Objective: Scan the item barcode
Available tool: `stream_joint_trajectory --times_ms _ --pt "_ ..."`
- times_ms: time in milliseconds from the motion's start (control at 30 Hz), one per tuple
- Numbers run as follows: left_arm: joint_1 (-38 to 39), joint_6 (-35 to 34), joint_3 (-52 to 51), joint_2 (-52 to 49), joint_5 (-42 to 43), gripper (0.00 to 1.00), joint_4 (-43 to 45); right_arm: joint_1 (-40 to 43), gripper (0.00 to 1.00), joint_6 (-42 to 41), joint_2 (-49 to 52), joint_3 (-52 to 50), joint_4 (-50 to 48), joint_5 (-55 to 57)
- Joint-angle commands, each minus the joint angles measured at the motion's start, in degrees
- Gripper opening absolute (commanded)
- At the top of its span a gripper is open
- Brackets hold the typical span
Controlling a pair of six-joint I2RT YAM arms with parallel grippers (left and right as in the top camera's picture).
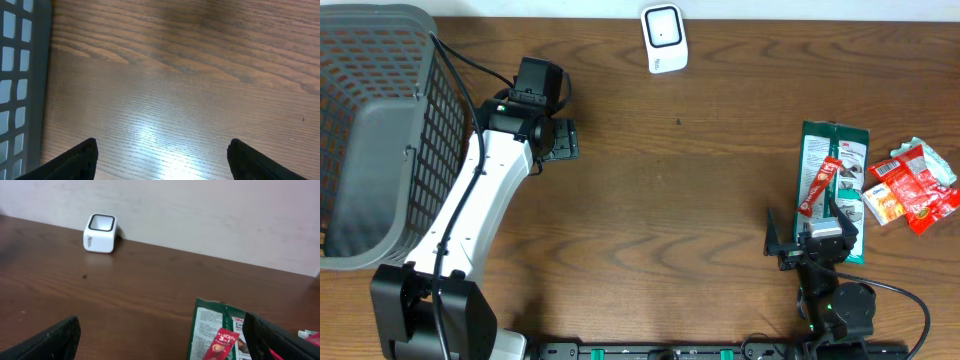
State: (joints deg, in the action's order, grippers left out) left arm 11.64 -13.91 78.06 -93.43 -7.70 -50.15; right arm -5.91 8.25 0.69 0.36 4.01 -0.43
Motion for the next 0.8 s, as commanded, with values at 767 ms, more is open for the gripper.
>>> stream_joint_trajectory --times_ms 767 --pt "-0.11 -0.31 -0.50 12.13 -0.70 0.84 -0.17 -0.17 0.99 1.03 -0.39 -0.04 0.28 -0.28"
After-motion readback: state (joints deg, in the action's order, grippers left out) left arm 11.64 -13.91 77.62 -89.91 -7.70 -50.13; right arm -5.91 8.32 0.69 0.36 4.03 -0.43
